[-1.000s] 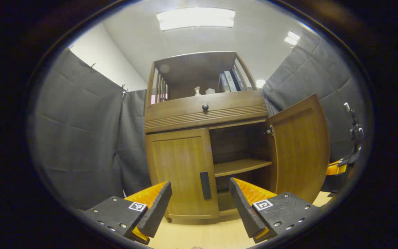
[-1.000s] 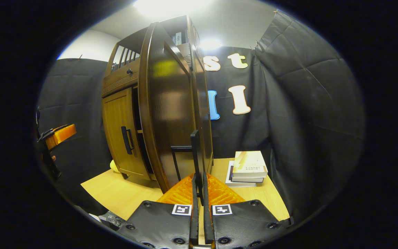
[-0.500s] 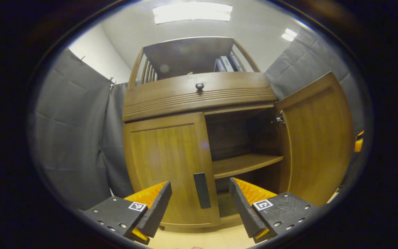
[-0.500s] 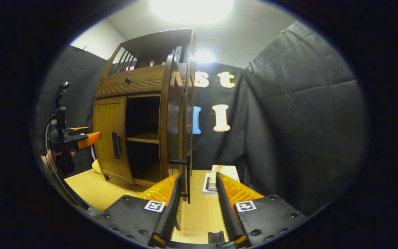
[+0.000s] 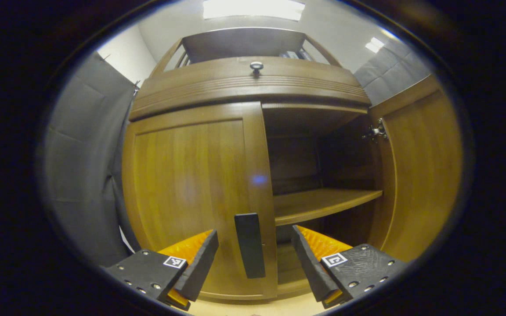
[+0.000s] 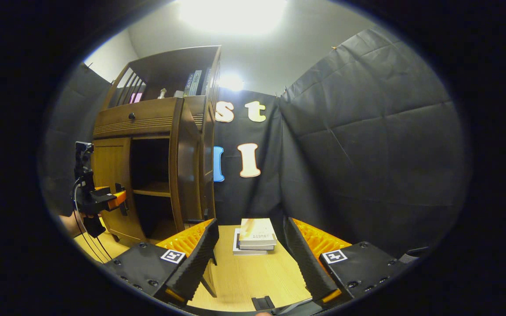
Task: Open the right door of the double-door shoe cabinet with the right hand, and open the left door with the left hand.
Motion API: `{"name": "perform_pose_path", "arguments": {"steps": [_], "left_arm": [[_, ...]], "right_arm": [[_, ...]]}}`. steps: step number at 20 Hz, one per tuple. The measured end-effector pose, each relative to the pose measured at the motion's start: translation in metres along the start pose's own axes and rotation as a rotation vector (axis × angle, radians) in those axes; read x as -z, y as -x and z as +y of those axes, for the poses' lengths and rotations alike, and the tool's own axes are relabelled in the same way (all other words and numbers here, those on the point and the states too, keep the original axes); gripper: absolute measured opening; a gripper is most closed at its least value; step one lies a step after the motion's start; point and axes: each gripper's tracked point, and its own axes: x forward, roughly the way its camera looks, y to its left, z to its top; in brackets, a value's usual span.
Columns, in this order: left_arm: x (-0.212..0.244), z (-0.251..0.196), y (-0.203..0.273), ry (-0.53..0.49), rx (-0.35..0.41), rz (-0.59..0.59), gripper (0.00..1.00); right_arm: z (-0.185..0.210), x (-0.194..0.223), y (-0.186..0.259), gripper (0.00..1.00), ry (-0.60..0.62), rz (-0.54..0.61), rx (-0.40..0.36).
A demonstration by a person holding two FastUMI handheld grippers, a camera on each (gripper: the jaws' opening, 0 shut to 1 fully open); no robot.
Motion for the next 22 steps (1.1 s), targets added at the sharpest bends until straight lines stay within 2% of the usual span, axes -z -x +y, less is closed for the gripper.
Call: {"name": "perform_pose_path", "arguments": {"steps": [7,10,11,15,16,18,22], "left_arm": [[0.0,0.009,-0.011,0.035,-0.003,0.052,0.97],[0.007,0.014,-0.021,0.035,0.004,0.068,0.83],[0.008,0.015,-0.021,0.047,0.005,0.069,0.83],[0.019,0.017,-0.02,0.098,-0.011,0.093,0.53],[0.015,0.011,-0.02,0.115,0.006,0.085,0.46],[0.018,0.01,-0.018,0.083,-0.004,0.104,0.31],[0.021,0.01,-0.015,0.081,-0.012,0.141,0.23]], "right_arm": [[-0.002,0.008,0.0,0.97,0.016,0.024,0.023],[-0.001,0.009,0.0,0.96,0.018,0.031,0.015],[0.0,0.008,0.0,0.96,0.017,0.03,0.011],[0.004,0.005,0.002,0.97,0.025,0.022,-0.007],[0.003,0.004,0.002,0.97,0.025,0.019,-0.01],[0.003,0.003,0.004,0.97,0.022,0.014,-0.012],[-0.001,0.003,0.011,0.97,0.011,0.01,-0.013]]}}
